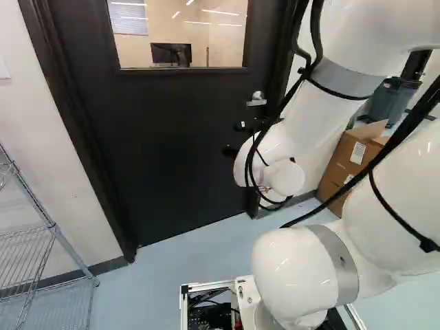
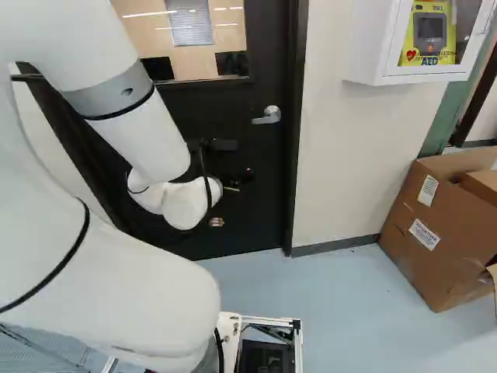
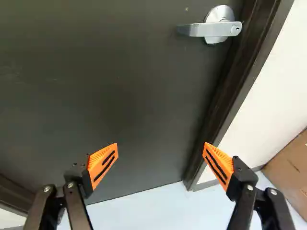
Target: Open the door and move inside
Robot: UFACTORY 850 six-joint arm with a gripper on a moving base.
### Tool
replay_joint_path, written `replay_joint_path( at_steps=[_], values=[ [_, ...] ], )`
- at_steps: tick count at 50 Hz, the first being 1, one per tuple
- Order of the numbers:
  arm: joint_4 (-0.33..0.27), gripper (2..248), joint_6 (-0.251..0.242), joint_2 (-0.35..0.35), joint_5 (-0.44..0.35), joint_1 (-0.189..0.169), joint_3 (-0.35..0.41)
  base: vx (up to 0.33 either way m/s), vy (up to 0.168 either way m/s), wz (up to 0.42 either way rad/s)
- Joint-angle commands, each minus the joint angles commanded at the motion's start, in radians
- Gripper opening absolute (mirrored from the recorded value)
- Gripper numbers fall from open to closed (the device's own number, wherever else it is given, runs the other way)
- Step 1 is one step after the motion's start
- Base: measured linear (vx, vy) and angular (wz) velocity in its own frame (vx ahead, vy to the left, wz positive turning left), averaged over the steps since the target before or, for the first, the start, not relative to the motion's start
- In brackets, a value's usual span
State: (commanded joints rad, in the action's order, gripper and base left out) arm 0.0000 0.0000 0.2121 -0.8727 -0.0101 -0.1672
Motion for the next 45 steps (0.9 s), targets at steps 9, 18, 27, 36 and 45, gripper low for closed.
replay_joint_path(
  at_steps=[9,18,27,36,45],
  values=[
    [0.0,247,0.0,-0.026,0.0,-0.009,-0.046,0.0,0.0,0.0],
    [0.0,247,0.0,-0.053,0.0,-0.016,-0.093,0.0,0.0,0.0],
    [0.0,247,0.0,-0.079,0.0,-0.019,-0.14,0.0,0.0,0.0],
    [0.0,247,0.0,-0.105,0.0,-0.018,-0.187,0.0,0.0,0.0],
    [0.0,247,0.0,-0.13,0.0,-0.018,-0.234,0.0,0.0,0.0]
  ],
)
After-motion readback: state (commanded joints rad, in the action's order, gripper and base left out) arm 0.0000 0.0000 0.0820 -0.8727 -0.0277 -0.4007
